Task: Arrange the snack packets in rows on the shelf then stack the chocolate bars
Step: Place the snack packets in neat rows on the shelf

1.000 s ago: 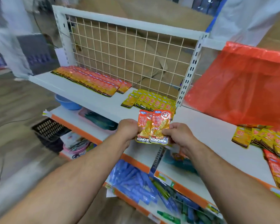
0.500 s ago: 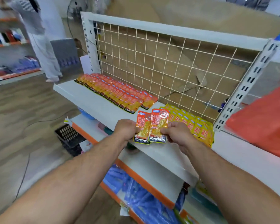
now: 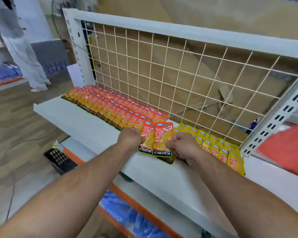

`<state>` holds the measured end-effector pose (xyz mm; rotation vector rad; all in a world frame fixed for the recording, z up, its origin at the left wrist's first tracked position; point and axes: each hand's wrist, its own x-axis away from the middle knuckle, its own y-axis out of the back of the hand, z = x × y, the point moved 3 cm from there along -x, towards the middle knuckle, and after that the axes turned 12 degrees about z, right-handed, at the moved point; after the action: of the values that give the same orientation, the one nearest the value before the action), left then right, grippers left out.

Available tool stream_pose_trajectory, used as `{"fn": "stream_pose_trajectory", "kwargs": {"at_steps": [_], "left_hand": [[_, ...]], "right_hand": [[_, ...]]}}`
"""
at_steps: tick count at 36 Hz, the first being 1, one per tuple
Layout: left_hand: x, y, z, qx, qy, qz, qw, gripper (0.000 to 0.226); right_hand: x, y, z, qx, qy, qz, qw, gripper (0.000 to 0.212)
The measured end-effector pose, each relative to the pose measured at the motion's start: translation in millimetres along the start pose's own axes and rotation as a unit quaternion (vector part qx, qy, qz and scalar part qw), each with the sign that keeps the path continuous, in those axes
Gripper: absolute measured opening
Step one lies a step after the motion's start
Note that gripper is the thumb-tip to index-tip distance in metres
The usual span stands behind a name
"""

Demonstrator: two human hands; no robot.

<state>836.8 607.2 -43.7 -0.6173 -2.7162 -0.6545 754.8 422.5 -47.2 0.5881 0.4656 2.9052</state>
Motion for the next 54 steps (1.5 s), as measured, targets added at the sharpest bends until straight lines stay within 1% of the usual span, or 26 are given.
{"fn": "stream_pose_trajectory", "kwargs": {"at_steps": [3, 7, 9, 10, 12, 17, 21, 25, 26, 30, 34, 36, 38, 44, 46, 47, 48, 50, 54], "left_hand": [[-24, 7, 2, -0.040, -0.010, 0.017, 0.999, 0.026], [-48, 13, -5, -0.155, -0.030, 0.043, 0.986, 0.013], [-60, 18, -4, -0.196, -0.037, 0.027, 0.979, 0.028], [-65, 20, -3, -0.208, -0.046, 0.022, 0.977, 0.032], [-72, 24, -6, -0.242, -0.075, 0.017, 0.967, 0.031], [-85, 31, -7, -0.336, -0.131, 0.050, 0.931, 0.035], [-95, 35, -3, -0.349, -0.157, 0.072, 0.921, 0.037], [-98, 38, -2, -0.349, -0.177, 0.081, 0.917, 0.020], [-99, 38, -2, -0.347, -0.182, 0.084, 0.916, 0.019], [-103, 40, 1, -0.344, -0.198, 0.088, 0.913, 0.027], [-103, 42, 1, -0.345, -0.204, 0.094, 0.911, 0.024], [-103, 45, 1, -0.345, -0.211, 0.086, 0.911, 0.025], [-104, 48, 0, -0.346, -0.236, 0.067, 0.905, 0.026], [-105, 58, -6, -0.351, -0.312, 0.026, 0.883, 0.028], [-104, 61, -7, -0.351, -0.335, 0.016, 0.874, 0.026], [-104, 62, -7, -0.351, -0.341, 0.014, 0.872, 0.026], [-105, 63, -6, -0.352, -0.343, 0.013, 0.871, 0.026], [-106, 64, -6, -0.357, -0.341, 0.014, 0.869, 0.027], [-107, 65, -5, -0.362, -0.338, 0.013, 0.869, 0.028]], "right_hand": [[-13, -5, 2, 0.002, -0.011, -0.023, 1.000, 0.038], [-25, -11, 6, -0.002, -0.034, -0.057, 0.998, 0.037], [-30, -14, 9, -0.005, -0.037, -0.080, 0.996, 0.038], [-32, -16, 10, -0.008, -0.039, -0.088, 0.995, 0.039], [-35, -19, 12, -0.014, -0.042, -0.099, 0.994, 0.040], [-36, -30, 11, -0.030, -0.058, -0.140, 0.988, 0.040], [-35, -38, 9, -0.047, -0.076, -0.163, 0.983, 0.043], [-33, -47, 8, -0.060, -0.087, -0.182, 0.978, 0.043], [-32, -49, 8, -0.060, -0.088, -0.186, 0.977, 0.043], [-28, -57, 10, -0.061, -0.093, -0.197, 0.974, 0.042], [-28, -64, 13, -0.059, -0.106, -0.209, 0.971, 0.036], [-30, -66, 17, -0.050, -0.115, -0.210, 0.970, 0.033], [-33, -68, 20, -0.045, -0.123, -0.204, 0.970, 0.033], [-48, -73, 33, 0.005, -0.151, -0.191, 0.970, 0.026], [-53, -75, 37, 0.044, -0.169, -0.190, 0.966, 0.018], [-54, -76, 39, 0.067, -0.181, -0.189, 0.963, 0.011], [-55, -76, 40, 0.087, -0.191, -0.191, 0.959, 0.010], [-57, -77, 42, 0.118, -0.202, -0.195, 0.952, 0.015], [-61, -79, 48, 0.157, -0.210, -0.198, 0.945, 0.015]]}}
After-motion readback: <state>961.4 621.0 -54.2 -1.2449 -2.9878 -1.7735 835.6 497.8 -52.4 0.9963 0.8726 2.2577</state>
